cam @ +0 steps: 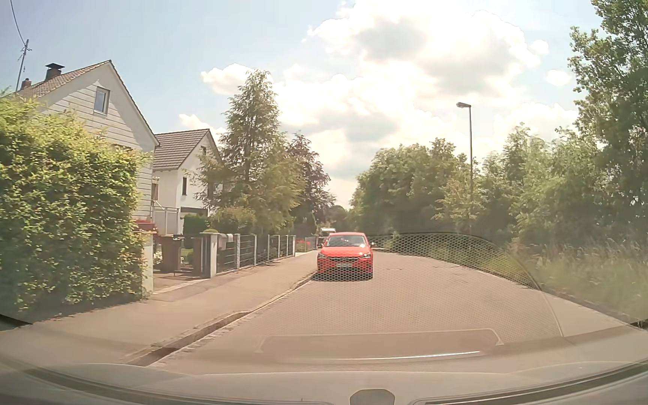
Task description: Follow the waypoints while adhering to traffic rules and regulations
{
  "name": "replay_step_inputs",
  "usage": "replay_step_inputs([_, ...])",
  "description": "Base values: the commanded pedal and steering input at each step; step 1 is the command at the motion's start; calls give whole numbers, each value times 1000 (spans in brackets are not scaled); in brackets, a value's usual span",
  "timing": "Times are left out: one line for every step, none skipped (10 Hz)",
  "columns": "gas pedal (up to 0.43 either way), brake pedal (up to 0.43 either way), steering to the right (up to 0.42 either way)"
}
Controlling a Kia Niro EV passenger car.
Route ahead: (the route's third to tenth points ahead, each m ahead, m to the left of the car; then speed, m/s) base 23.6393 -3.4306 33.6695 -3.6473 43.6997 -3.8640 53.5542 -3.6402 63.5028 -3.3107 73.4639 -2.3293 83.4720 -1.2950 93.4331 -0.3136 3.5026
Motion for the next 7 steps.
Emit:
replay_step_inputs([248, 0, 221])
replay_step_inputs([248, 0, 211])
replay_step_inputs([248, 0, 211])
replay_step_inputs([248, 0, 211])
replay_step_inputs([248, 0, 211])
replay_step_inputs([248, 0, 211])
replay_step_inputs([248, 0, 211])
